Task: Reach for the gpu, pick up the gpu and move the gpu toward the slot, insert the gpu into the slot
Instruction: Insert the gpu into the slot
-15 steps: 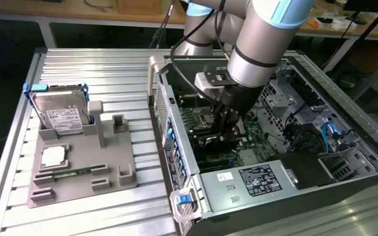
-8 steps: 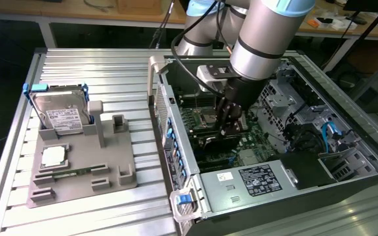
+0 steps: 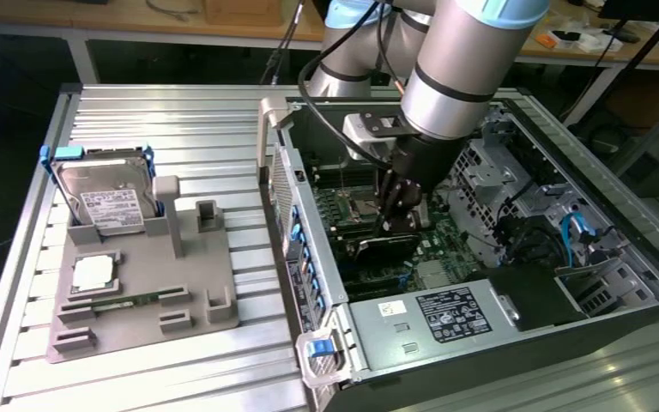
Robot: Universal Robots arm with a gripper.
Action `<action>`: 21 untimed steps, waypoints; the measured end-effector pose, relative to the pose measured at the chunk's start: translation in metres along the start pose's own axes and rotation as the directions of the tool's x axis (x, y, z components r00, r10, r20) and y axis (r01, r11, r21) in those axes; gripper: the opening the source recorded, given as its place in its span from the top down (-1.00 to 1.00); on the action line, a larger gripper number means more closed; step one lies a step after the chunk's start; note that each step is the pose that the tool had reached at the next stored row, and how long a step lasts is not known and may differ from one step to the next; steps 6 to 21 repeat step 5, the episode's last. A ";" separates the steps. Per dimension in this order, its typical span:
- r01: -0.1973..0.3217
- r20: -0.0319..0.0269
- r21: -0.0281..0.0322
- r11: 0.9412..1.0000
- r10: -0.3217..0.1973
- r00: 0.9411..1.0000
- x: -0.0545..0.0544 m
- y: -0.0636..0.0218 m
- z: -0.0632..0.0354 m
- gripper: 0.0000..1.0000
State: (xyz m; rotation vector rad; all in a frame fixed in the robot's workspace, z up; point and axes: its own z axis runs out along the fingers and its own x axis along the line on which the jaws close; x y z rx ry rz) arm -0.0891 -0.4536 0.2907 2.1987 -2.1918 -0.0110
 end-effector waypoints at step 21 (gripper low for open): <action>0.000 0.000 0.000 1.000 0.000 1.000 0.000 0.0000 0.0000 0.79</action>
